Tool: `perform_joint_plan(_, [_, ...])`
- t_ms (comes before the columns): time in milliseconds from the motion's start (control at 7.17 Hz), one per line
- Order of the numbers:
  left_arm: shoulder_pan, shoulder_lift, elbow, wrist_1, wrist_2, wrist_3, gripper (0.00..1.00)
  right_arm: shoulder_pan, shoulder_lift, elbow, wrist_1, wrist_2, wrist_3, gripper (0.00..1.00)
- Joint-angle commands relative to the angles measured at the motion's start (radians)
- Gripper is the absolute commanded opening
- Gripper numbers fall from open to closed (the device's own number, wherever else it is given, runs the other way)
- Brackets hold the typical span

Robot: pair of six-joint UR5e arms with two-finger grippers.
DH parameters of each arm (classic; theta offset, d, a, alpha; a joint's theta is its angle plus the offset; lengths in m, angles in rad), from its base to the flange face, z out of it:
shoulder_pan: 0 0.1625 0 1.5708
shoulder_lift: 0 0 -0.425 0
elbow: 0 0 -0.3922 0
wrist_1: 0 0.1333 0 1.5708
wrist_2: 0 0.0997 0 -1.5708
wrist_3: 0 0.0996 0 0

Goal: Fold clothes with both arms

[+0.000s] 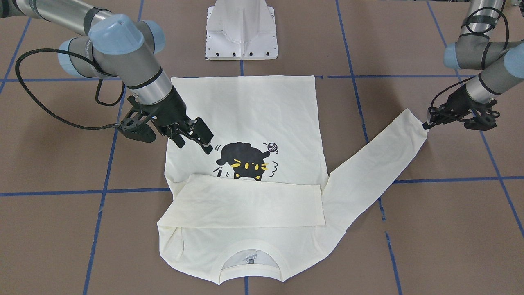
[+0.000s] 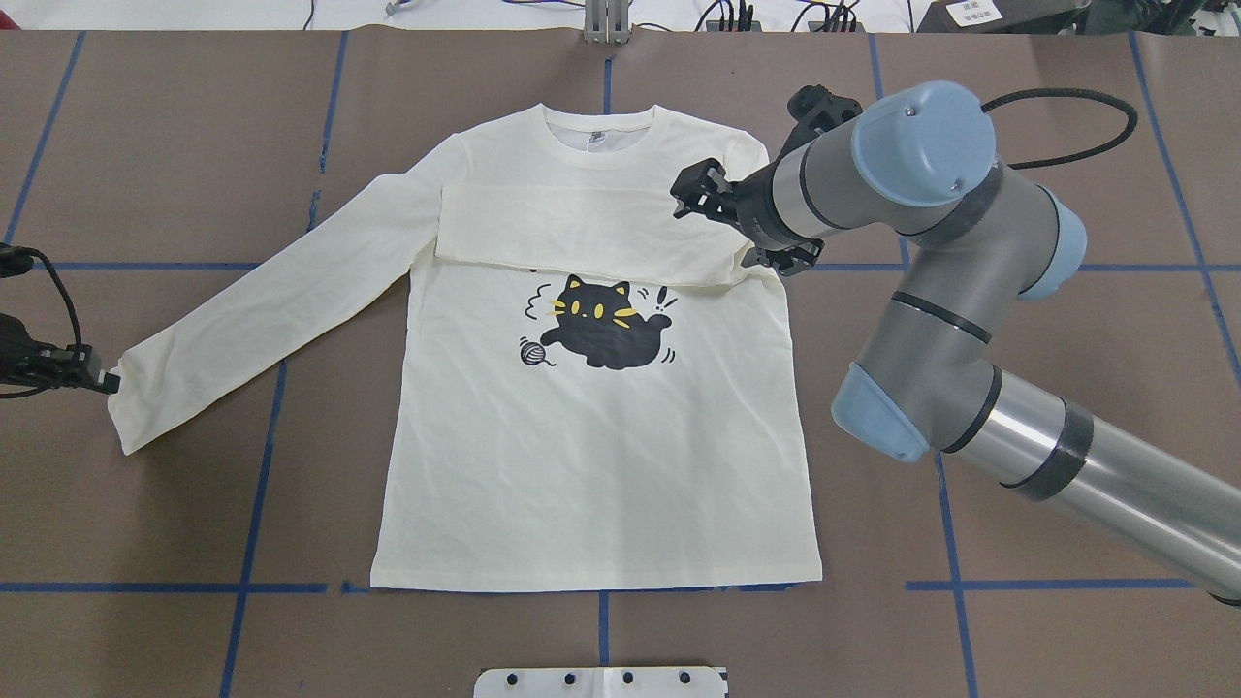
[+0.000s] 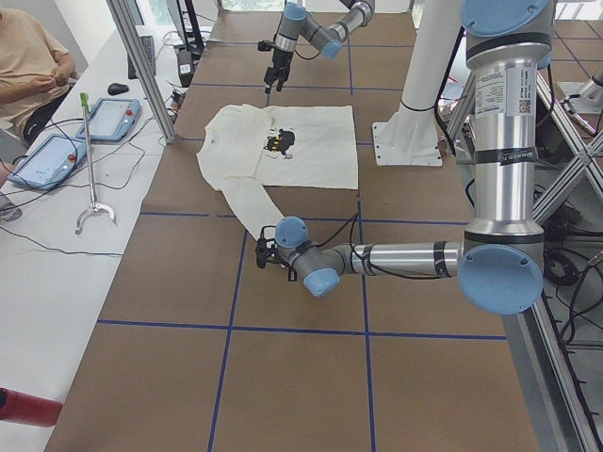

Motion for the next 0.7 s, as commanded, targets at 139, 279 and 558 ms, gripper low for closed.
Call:
perform_joint_plan(139, [0.003, -0.275, -0.105, 0.019, -0.071, -0.365, 0.0, 0.106, -0.239, 0.145, 0.003, 0.107, -0.218, 0.99])
perform_joint_plan(279, [0.056, -0.425, -0.081, 0.062, -0.051, -0.502, 0.0, 0.154, -0.304, 0.161, 0.004, 0.154, -0.281, 0.99])
perform_joint_plan(558, [0.156, -0.728, 0.026, 0.191, 0.101, -0.661, 0.0, 0.307, -0.466, 0.221, 0.006, 0.316, -0.474, 1.0])
